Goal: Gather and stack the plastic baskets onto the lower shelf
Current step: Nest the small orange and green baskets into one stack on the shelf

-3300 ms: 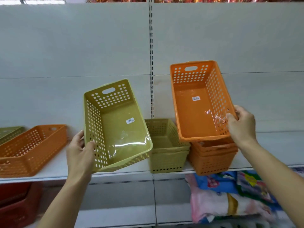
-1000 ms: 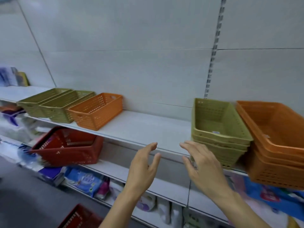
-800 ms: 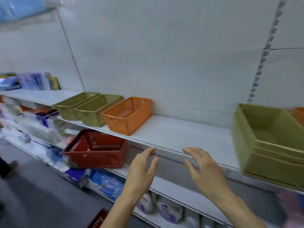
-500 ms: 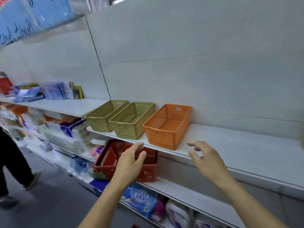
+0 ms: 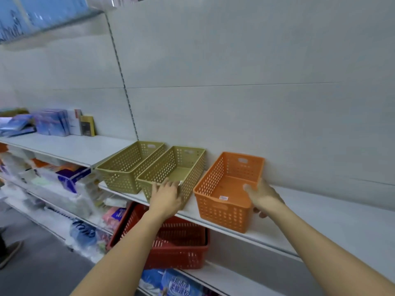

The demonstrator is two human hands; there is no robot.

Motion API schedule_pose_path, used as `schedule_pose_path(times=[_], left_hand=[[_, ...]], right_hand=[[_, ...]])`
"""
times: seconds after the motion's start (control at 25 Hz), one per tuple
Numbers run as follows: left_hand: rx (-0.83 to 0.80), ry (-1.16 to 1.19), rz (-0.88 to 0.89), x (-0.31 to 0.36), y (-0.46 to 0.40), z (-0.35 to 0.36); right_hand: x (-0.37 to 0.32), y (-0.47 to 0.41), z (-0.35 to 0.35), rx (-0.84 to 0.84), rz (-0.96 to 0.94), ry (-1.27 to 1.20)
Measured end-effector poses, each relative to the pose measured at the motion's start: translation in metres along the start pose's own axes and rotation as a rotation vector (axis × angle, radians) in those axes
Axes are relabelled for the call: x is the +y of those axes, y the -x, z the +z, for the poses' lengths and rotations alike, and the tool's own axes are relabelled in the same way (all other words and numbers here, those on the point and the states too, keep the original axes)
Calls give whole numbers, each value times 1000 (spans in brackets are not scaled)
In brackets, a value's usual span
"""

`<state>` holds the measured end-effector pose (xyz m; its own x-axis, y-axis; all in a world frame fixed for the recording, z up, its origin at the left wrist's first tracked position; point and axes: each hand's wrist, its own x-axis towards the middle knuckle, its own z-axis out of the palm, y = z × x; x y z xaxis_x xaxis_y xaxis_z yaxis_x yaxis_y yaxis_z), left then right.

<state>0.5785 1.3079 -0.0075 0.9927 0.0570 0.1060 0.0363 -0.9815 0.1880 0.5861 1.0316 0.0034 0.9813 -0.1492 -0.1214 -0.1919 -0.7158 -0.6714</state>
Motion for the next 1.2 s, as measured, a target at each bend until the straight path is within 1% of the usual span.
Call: schedule_pose_path(times=[0.04, 0.12, 0.2, 0.36, 0.44, 0.48, 0.52, 0.56, 0.6, 0.64, 0.68, 0.72, 0.76, 0.8, 0.84, 0.88, 1.08, 1.2], left_hand=[[-14, -39, 7, 1, -8, 1], [-35, 8, 40, 5, -16, 3], [-40, 106, 102, 11, -11, 5], [-30, 204, 237, 30, 14, 7], [-4, 323, 245, 33, 16, 1], [56, 358, 219, 29, 10, -2], [152, 334, 182, 20, 1, -2], [231, 257, 114, 9, -9, -3], [258, 192, 25, -6, -19, -2], [213, 176, -92, -19, -29, -3], [114, 226, -201, -30, -37, -4], [-13, 337, -301, -37, -44, -6], [-103, 486, -367, -41, -50, -6], [-146, 641, -403, -44, -53, -6], [-146, 750, -406, -44, -54, -7], [-113, 770, -396, -43, -53, -8], [85, 809, -355, -43, -18, 10], [200, 803, -312, -43, 19, 23]], right_hand=[[2, -7, 4, -23, 2, -17], [9, -13, 7, -71, -16, -82], [19, -16, 3, -45, -25, -65], [34, -13, -15, 11, 1, 16], [37, -11, -16, 8, 0, -2], [39, -12, -14, 12, -1, -16], [39, -11, -14, 13, 0, -33], [39, -11, -13, 8, 2, -50], [40, -11, -12, -4, 9, -60], [39, -10, -11, -15, 15, -70], [39, -10, -10, -24, 25, -81], [39, -12, -10, -22, 33, -99], [38, -13, -11, -12, 45, -120], [36, -16, -12, 2, 50, -141], [36, -18, -13, 21, 52, -152], [36, -19, -13, 41, 50, -156], [41, -11, -11, 87, 45, -136], [47, 16, -12, 155, 37, -147]])
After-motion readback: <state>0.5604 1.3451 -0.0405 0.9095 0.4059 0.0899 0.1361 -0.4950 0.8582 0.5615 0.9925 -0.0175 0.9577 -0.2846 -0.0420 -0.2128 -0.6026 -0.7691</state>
